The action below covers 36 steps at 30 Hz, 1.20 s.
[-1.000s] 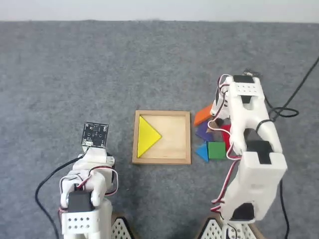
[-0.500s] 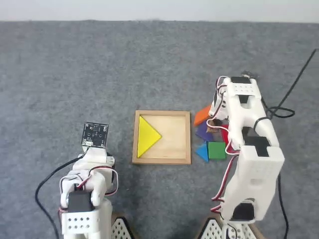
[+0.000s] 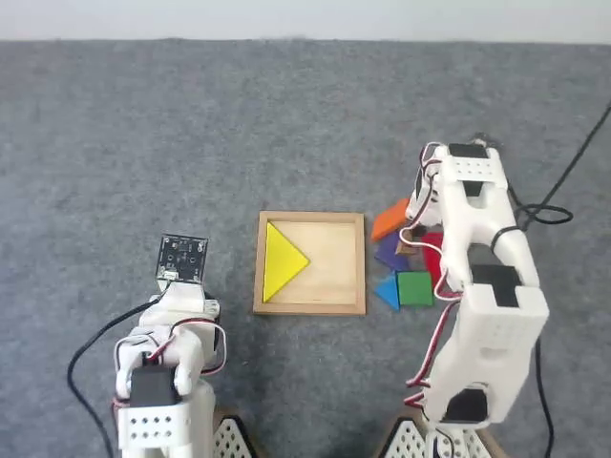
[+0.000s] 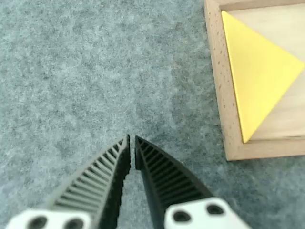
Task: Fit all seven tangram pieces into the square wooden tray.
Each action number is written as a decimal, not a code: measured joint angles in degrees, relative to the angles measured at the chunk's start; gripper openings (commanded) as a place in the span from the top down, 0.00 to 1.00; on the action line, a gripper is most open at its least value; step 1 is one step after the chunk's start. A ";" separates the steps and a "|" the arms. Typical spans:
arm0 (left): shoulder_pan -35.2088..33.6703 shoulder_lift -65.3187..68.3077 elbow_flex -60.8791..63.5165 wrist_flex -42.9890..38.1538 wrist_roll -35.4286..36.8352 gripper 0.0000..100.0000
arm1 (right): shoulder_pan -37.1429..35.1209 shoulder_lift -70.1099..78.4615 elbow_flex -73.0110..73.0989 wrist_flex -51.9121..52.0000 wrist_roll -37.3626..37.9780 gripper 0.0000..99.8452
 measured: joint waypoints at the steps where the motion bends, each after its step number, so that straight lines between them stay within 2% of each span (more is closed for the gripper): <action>1: 0.00 0.00 0.00 0.00 0.00 0.98 | -0.09 -1.05 -0.09 -0.26 0.79 0.85; 9: 0.00 0.00 0.00 0.00 0.00 0.98 | -0.53 -1.41 0.00 0.09 3.87 0.84; 13: 0.00 0.00 0.00 0.00 0.00 0.98 | -1.23 -1.41 0.00 2.46 3.96 0.72; 15: 0.00 0.00 0.00 0.00 0.00 0.98 | -0.88 -1.41 0.00 2.99 3.96 0.69; 36: 0.00 0.00 0.00 0.00 0.00 0.98 | -1.05 3.96 -0.53 0.26 3.69 0.70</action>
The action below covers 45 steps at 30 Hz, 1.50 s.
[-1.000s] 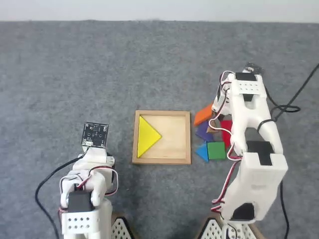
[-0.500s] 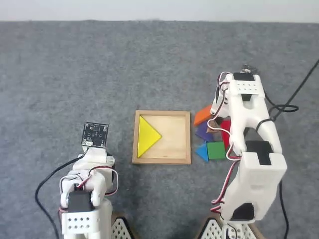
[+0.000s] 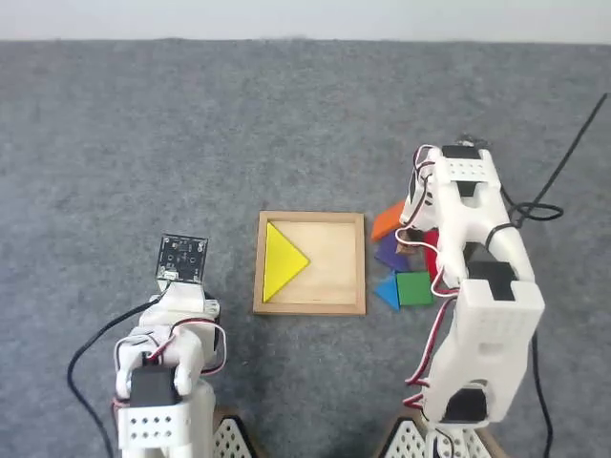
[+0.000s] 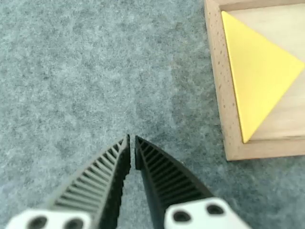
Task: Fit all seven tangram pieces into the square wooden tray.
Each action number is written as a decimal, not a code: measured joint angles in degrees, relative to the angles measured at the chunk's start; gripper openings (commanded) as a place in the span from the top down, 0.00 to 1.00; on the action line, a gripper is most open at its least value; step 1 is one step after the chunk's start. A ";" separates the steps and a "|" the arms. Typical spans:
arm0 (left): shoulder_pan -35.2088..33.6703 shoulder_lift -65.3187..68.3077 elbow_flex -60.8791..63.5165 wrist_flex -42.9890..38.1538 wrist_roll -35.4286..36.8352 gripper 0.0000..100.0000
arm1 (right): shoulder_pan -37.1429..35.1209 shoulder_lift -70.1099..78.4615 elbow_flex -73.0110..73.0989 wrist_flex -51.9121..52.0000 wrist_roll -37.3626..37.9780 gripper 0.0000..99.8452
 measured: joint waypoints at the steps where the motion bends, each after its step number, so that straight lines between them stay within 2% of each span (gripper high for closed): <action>1: 0.00 0.00 0.00 0.00 0.00 0.98 | 0.00 0.00 -0.09 -0.18 -0.79 0.70; 11: 0.00 0.00 0.00 0.00 0.00 0.98 | -0.26 0.09 -4.92 -0.18 -6.77 0.70; 23: 0.00 0.00 0.00 0.00 0.00 0.98 | -0.09 3.78 -4.13 -0.18 -7.03 0.70; 30: 0.00 0.00 0.00 0.00 0.00 0.98 | 0.09 3.96 -4.22 -0.09 -7.03 0.86; 45: 0.00 0.00 0.00 0.00 0.00 0.98 | 0.18 2.46 -4.31 1.32 -5.80 0.86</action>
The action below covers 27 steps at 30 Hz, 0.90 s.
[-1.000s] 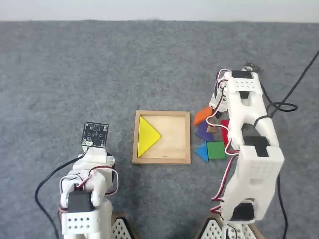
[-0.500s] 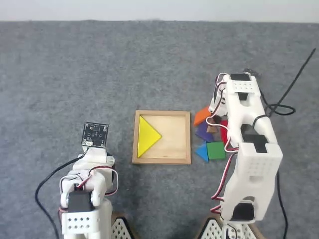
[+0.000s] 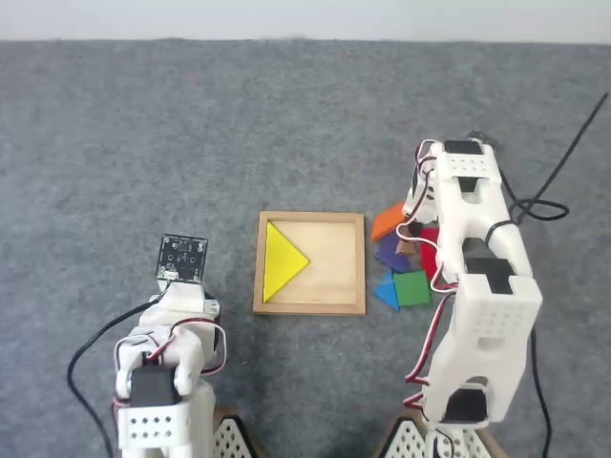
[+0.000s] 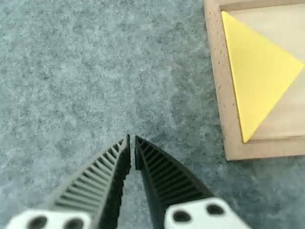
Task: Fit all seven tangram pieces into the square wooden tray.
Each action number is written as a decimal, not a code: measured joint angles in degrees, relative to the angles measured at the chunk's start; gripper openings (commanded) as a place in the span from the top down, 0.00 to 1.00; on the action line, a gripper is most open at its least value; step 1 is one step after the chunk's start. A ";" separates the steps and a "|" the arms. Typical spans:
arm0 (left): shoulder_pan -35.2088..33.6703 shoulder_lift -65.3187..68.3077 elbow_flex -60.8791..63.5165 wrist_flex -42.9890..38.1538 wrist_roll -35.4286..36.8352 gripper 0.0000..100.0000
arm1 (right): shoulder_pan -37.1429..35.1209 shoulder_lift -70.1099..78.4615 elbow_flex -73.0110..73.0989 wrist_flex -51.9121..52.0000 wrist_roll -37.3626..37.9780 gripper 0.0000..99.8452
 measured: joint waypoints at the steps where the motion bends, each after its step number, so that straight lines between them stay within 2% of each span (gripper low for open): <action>1: 0.00 0.00 0.00 0.00 0.00 0.98 | -0.09 -0.35 0.00 0.18 0.00 0.86; 6: 0.00 0.00 0.00 0.00 0.00 0.98 | -0.18 -2.73 0.09 0.18 0.26 0.86; 14: 0.00 0.00 0.00 0.00 0.00 0.98 | -0.18 -5.54 0.09 0.62 5.89 0.86; 20: 0.00 0.00 0.00 0.00 0.00 0.98 | -4.31 -7.47 -3.60 0.62 15.30 0.86; 27: 0.00 0.00 0.00 0.00 0.00 0.98 | -15.03 -7.38 -9.41 0.70 28.66 0.86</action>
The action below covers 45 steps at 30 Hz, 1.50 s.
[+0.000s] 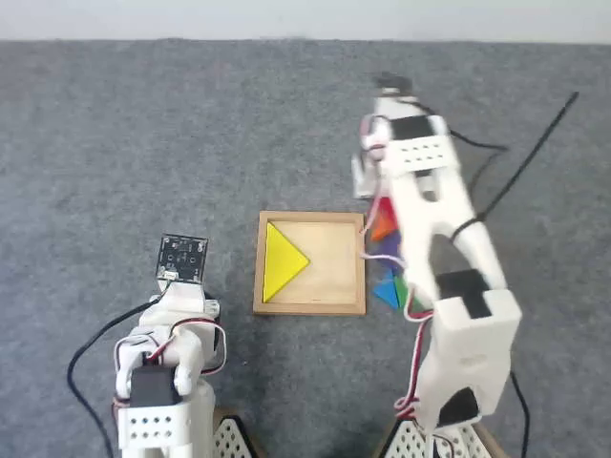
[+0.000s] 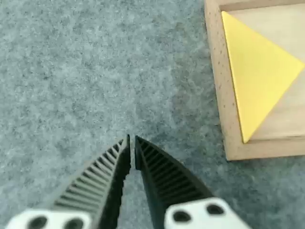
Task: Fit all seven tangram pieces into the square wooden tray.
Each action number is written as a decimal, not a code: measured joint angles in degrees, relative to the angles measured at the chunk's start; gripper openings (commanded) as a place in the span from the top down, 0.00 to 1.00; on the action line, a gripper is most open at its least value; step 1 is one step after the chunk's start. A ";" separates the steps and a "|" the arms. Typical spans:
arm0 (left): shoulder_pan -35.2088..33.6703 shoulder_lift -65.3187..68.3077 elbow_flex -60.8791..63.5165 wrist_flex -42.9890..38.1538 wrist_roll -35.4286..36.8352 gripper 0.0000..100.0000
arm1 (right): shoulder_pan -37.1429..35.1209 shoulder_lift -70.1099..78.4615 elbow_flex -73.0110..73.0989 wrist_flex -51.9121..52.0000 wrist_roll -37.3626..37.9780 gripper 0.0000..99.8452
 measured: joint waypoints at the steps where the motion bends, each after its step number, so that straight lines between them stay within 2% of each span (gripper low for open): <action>1: 0.00 0.00 0.00 0.00 0.00 0.98 | -1.67 0.09 -0.62 0.00 2.37 0.86; 6: 0.00 0.00 0.00 0.00 0.00 0.98 | -8.35 4.22 -2.37 0.00 12.48 0.86; 19: 0.00 0.00 0.00 0.00 0.00 0.98 | -13.98 6.07 -2.64 0.00 41.49 0.86; 22: 0.00 0.00 0.00 0.00 0.00 0.98 | -14.68 6.07 -2.64 0.00 41.85 0.86; 25: 0.00 0.00 0.00 0.00 0.00 0.98 | -12.31 6.15 -5.63 -0.62 39.56 0.85; 28: 0.00 0.00 0.00 0.00 0.00 0.98 | -7.21 6.15 -9.49 -3.34 37.71 0.73; 31: 0.00 0.00 0.00 0.00 0.00 0.98 | -3.87 8.44 -11.25 -3.52 42.29 0.59; 33: 0.00 0.00 0.00 0.00 0.00 0.98 | -3.60 11.16 -11.34 -3.52 45.01 0.54; 37: 0.00 0.00 0.00 0.00 0.00 0.98 | -3.78 16.53 -15.30 -3.52 48.26 0.53; 45: 0.00 0.00 0.00 0.00 0.00 0.98 | -1.05 24.44 -23.47 -3.52 48.35 0.55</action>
